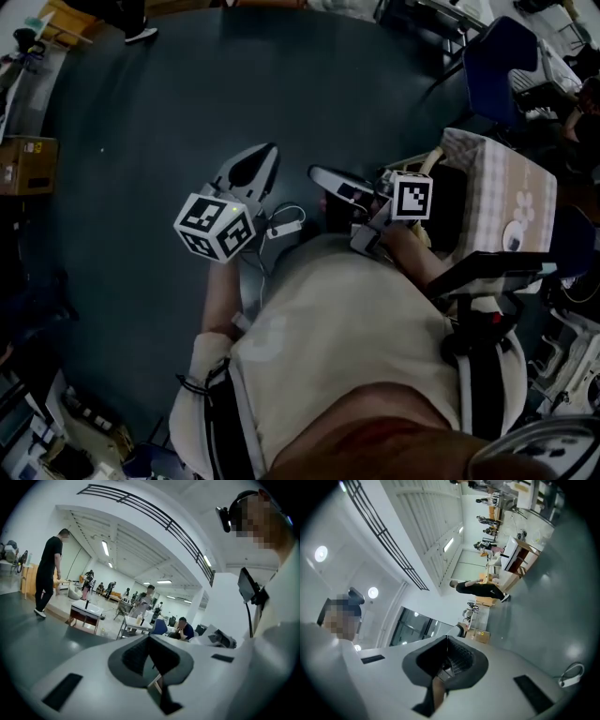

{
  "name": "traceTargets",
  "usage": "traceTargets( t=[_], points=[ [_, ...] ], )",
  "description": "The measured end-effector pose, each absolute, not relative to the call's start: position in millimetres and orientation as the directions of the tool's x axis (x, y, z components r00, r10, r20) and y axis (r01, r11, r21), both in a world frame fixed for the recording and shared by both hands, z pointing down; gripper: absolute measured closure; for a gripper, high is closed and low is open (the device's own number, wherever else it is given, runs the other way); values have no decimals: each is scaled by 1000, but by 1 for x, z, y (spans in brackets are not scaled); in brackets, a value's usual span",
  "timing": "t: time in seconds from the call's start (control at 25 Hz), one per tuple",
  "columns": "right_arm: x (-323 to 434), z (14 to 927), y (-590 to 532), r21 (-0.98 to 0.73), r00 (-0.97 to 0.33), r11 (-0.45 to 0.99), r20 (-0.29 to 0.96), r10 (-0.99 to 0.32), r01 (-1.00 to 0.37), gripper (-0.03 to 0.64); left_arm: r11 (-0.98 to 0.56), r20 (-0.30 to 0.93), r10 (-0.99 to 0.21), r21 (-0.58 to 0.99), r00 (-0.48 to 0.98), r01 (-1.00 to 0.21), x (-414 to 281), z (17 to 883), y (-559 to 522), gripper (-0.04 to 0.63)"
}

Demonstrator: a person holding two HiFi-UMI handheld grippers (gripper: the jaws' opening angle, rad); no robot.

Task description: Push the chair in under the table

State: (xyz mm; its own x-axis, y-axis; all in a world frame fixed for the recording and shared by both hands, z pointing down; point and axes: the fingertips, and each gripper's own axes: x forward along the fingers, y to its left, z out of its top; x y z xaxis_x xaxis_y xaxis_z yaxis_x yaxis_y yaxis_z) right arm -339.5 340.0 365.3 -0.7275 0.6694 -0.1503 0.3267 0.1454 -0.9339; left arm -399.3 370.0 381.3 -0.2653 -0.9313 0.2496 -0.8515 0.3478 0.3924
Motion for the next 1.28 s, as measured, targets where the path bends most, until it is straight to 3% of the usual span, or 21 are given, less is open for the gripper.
traceTargets(
  t=[0.2, 0.52, 0.8, 1.28],
  points=[
    [-369, 378, 309, -907, -683, 236, -74, 726, 349, 604, 434, 265, -898, 394, -352, -810, -432, 385, 343, 588],
    [-416, 385, 242, -802, -672, 433, 55, 739, 411, 604, 443, 330, -881, 318, -340, -838, -471, 375, 272, 588],
    [-466, 402, 147, -807, -691, 443, 62, 721, 390, 604, 440, 367, -872, 297, -324, -847, -520, 382, 183, 588],
    [-488, 390, 142, -814, -719, 451, 58, 692, 367, 604, 414, 350, -883, 268, -312, -870, -546, 367, 186, 588]
  ],
)
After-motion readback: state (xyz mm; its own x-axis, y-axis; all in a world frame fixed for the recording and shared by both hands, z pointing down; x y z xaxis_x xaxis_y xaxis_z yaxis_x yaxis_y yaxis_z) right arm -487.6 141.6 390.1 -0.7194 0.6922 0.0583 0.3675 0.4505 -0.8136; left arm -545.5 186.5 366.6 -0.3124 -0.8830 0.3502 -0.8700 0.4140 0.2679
